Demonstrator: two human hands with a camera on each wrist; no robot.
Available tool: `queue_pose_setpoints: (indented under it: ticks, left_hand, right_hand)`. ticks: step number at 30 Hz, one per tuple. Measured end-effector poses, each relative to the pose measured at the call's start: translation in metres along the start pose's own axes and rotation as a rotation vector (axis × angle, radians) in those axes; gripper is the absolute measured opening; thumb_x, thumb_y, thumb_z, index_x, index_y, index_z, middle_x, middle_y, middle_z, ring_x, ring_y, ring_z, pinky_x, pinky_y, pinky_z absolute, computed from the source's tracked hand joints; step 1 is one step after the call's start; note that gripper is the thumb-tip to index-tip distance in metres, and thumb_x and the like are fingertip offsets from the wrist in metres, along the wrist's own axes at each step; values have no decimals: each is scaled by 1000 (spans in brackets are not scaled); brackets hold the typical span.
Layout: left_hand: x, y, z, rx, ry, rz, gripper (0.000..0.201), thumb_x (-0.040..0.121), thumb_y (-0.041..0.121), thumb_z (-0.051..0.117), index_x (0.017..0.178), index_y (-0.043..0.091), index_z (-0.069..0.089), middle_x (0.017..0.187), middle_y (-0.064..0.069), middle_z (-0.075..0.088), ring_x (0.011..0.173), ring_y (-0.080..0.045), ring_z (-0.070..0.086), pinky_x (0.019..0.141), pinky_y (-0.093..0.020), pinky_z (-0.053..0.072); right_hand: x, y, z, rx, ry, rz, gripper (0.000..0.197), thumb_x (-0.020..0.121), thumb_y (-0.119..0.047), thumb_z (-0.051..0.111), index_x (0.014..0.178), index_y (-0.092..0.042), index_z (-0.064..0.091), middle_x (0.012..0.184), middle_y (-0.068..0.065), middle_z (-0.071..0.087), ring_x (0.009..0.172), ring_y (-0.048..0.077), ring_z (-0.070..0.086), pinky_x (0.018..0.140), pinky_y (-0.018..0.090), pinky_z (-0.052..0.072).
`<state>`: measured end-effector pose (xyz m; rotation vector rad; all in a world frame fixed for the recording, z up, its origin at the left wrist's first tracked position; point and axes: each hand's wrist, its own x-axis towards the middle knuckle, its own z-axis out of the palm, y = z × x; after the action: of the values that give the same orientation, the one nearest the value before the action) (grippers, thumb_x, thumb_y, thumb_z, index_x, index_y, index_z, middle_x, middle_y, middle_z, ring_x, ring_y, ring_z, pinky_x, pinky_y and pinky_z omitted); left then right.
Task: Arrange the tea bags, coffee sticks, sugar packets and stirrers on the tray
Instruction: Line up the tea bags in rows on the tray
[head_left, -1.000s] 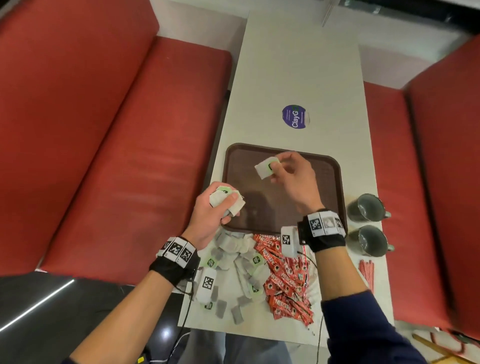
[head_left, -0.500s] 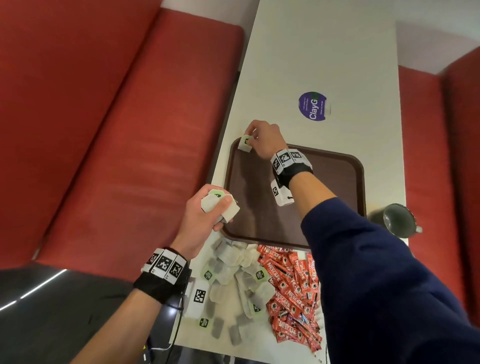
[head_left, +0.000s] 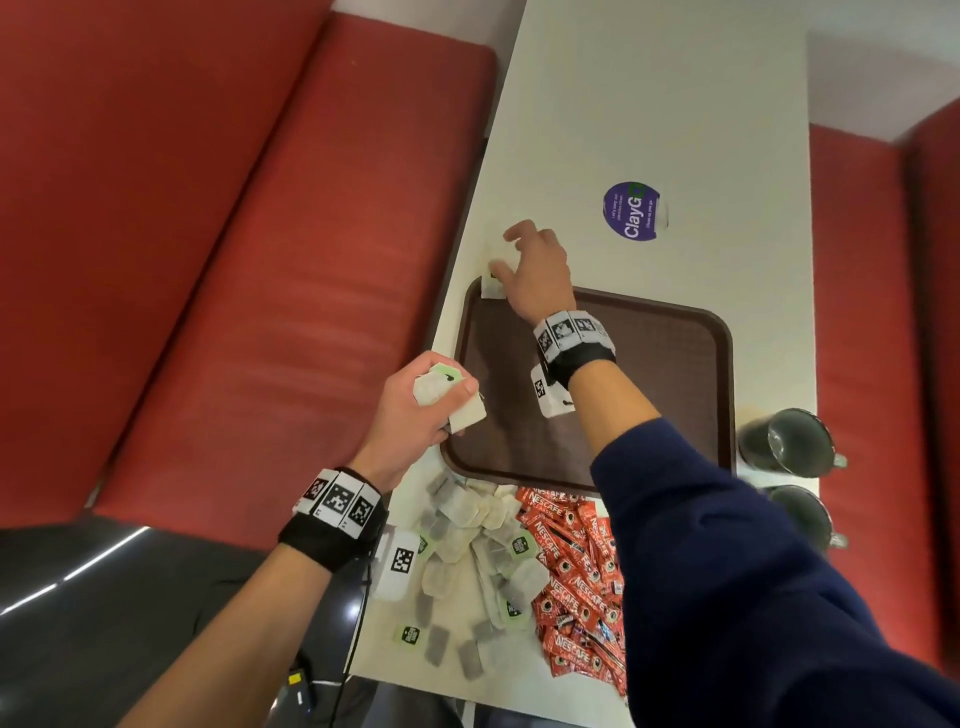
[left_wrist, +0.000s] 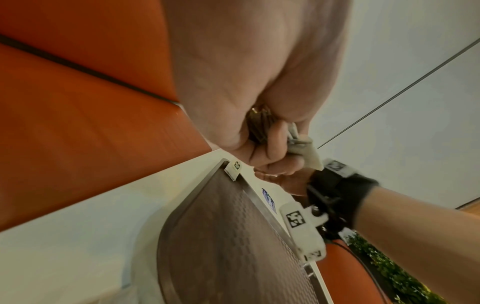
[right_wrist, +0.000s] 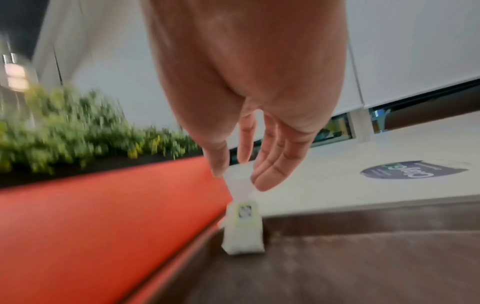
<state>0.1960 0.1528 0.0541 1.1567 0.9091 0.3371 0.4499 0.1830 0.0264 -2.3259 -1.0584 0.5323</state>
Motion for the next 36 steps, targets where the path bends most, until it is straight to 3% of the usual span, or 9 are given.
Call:
queue_pose_setpoints:
  ticks: [2, 5, 9, 13, 17, 20, 27, 32, 36]
  left_hand:
    - [2, 6, 2, 1, -16, 2, 20, 100, 17, 79, 109, 4, 66, 93, -10, 74, 80, -20, 71, 59, -32, 53]
    - [5, 12, 4, 24, -33, -2, 24, 102, 25, 77, 109, 5, 64, 91, -12, 73, 77, -30, 64, 66, -40, 50]
    - [4, 21, 11, 33, -33, 34, 26, 107, 27, 68, 111, 3, 62, 85, -7, 69, 70, -18, 63, 56, -30, 52]
    - [-4, 25, 23, 19, -5, 48, 25, 110, 29, 64, 112, 4, 60, 87, -2, 69, 77, -9, 67, 59, -26, 56]
    - [-12, 24, 24, -26, 49, 56, 20, 110, 25, 63, 111, 5, 61, 87, -4, 67, 71, -9, 63, 51, -20, 48]
    - [-21, 24, 19, -56, 37, 82, 14, 108, 18, 66, 116, 7, 63, 93, -7, 67, 74, -11, 63, 52, -18, 48]
    - [-39, 23, 12, -25, -235, 58, 28, 108, 30, 63, 120, 5, 68, 89, -15, 61, 62, -18, 49, 45, -23, 29]
    - [-43, 30, 9, 74, -383, 29, 32, 98, 34, 79, 119, 12, 70, 102, -36, 65, 66, -23, 52, 51, -27, 40]
    - [-42, 37, 16, 187, -352, 65, 24, 95, 25, 84, 112, 11, 73, 92, -19, 76, 63, -21, 58, 52, -28, 47]
  right_hand:
    - [-32, -9, -15, 187, -5, 9, 21, 105, -37, 69, 114, -18, 70, 105, 0, 76, 91, 11, 69, 90, 33, 58]
    - [-97, -21, -35, 450, -197, 101, 36, 110, -47, 62, 100, -15, 75, 83, -1, 79, 71, 9, 73, 75, 32, 64]
    - [-168, -18, -43, 646, -262, 235, 41, 100, -51, 76, 111, -12, 70, 96, 9, 79, 83, 23, 80, 83, 40, 68]
    - [-201, -16, -37, 767, -226, 253, 32, 93, -27, 89, 114, -12, 72, 102, 15, 79, 92, 36, 78, 81, 40, 67]
    - [-214, -13, -42, 845, -181, 163, 14, 99, -17, 82, 111, -11, 77, 99, 15, 79, 87, 24, 74, 77, 36, 63]
    - [-224, -8, -52, 931, -133, 124, 12, 101, -12, 79, 110, -5, 76, 100, 21, 76, 87, 26, 71, 82, 37, 63]
    - [-236, 3, -58, 952, -46, 43, 12, 101, 3, 69, 101, -7, 74, 105, 14, 75, 102, 32, 70, 97, 51, 55]
    - [-237, 5, -59, 884, 8, 29, 15, 100, 5, 64, 95, -7, 70, 96, 14, 69, 90, 27, 64, 85, 50, 52]
    - [-239, -1, -58, 826, 29, 10, 16, 102, 1, 60, 95, -9, 70, 96, 13, 69, 90, 37, 64, 85, 60, 56]
